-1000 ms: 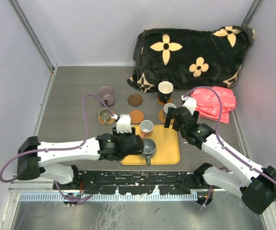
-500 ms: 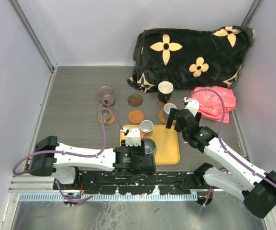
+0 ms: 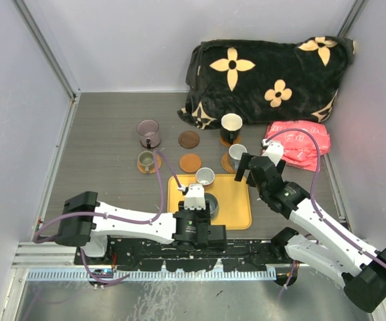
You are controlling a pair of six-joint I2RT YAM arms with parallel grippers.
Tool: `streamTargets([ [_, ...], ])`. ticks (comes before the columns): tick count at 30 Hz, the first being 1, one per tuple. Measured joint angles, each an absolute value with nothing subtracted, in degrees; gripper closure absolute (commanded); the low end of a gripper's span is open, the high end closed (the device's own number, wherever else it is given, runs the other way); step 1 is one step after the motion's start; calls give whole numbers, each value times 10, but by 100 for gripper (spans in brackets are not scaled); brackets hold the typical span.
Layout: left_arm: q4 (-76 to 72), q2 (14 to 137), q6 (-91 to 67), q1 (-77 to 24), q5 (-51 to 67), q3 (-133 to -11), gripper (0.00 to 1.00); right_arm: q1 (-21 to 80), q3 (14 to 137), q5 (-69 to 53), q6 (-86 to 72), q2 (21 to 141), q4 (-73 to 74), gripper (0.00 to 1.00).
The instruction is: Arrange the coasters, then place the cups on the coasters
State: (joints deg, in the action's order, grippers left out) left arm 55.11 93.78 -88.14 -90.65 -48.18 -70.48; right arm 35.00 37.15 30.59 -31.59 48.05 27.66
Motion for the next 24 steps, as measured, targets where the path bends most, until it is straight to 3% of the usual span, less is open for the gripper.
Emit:
streamTargets([
  [8, 550, 994, -883, -908, -472, -762, 52, 350, 366, 306, -316, 470, 283, 0],
  [24, 543, 1036, -907, -908, -454, -762, 54, 350, 358, 299, -316, 448, 284, 0],
])
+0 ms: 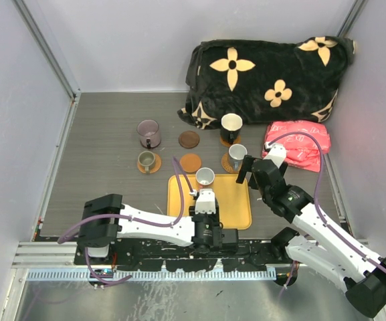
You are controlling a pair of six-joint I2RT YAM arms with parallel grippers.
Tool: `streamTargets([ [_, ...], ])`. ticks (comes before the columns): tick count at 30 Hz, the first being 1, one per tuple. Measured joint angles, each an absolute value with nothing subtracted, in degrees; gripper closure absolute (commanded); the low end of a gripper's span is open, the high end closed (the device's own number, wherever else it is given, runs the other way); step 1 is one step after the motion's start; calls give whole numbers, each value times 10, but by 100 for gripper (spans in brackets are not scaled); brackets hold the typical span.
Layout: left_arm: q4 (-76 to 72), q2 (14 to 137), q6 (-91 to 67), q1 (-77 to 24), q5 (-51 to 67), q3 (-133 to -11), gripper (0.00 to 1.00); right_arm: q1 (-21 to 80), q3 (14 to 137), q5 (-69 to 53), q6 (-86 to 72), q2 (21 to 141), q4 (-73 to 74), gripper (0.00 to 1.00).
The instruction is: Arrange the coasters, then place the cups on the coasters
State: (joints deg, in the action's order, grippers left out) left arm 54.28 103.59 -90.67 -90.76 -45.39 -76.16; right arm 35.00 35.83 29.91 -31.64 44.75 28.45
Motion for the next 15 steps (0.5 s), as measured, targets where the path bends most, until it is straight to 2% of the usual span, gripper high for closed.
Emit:
streamTargets([
  [5, 536, 1050, -909, -908, -454, -762, 55, 350, 356, 299, -316, 440, 288, 0],
  [15, 533, 1074, -924, -906, -454, -762, 68, 350, 355, 296, -316, 434, 289, 0],
])
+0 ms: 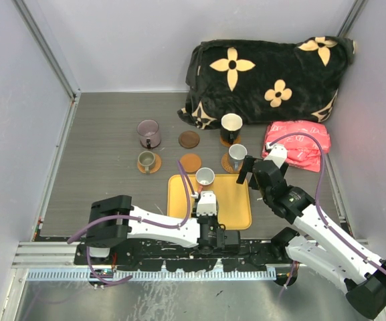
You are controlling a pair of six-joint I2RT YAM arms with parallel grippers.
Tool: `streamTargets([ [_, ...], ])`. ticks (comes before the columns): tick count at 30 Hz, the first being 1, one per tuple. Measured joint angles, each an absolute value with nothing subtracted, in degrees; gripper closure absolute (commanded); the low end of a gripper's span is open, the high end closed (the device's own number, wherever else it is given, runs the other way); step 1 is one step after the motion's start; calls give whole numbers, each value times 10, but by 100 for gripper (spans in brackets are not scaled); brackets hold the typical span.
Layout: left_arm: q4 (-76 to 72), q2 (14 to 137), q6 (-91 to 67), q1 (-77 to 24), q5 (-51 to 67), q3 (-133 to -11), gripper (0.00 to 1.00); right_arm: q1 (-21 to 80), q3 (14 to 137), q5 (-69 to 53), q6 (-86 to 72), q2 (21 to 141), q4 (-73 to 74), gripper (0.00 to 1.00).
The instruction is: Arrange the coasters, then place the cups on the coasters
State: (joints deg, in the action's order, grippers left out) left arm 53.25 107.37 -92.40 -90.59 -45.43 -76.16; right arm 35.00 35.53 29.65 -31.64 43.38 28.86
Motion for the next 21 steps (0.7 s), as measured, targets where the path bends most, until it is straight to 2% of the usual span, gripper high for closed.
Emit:
streamTargets([
  [11, 530, 1077, -927, -903, -456, -761, 100, 350, 353, 293, -316, 434, 289, 0],
  [21, 550, 1077, -939, -908, -461, -765, 100, 350, 353, 293, -316, 433, 290, 0],
])
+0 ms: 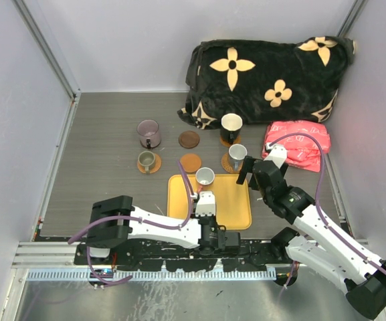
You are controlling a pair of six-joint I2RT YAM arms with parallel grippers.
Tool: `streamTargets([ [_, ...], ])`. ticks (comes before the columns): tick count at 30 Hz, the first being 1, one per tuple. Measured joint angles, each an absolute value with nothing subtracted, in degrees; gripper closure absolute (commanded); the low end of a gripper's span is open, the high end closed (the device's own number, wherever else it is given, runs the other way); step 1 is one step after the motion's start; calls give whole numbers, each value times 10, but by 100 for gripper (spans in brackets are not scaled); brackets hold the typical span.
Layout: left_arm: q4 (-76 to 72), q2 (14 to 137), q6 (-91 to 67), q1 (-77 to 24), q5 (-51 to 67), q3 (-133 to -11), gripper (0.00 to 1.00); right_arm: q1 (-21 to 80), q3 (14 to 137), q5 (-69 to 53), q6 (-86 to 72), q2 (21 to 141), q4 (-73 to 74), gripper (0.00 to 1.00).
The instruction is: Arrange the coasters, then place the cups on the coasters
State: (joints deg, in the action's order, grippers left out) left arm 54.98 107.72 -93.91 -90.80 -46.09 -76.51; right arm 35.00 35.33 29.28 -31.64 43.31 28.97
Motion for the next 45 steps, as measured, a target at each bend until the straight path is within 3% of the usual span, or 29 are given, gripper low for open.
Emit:
streamTargets([
  [14, 705, 1082, -1028, -961, -488, -810, 100, 350, 352, 289, -316, 426, 292, 0],
  [29, 832, 908, -1103, -956, -562, -710, 100, 350, 352, 282, -316, 443, 291, 0],
  [33, 808, 836, -1031, -919, -587, -684, 100, 350, 352, 281, -316, 454, 291, 0],
  [40, 605, 694, -764, -788, -569, -590, 100, 350, 364, 280, -317, 489, 294, 0],
  [45, 499, 688, -609, -712, -534, -582, 100, 350, 389, 281, -319, 505, 304, 0],
])
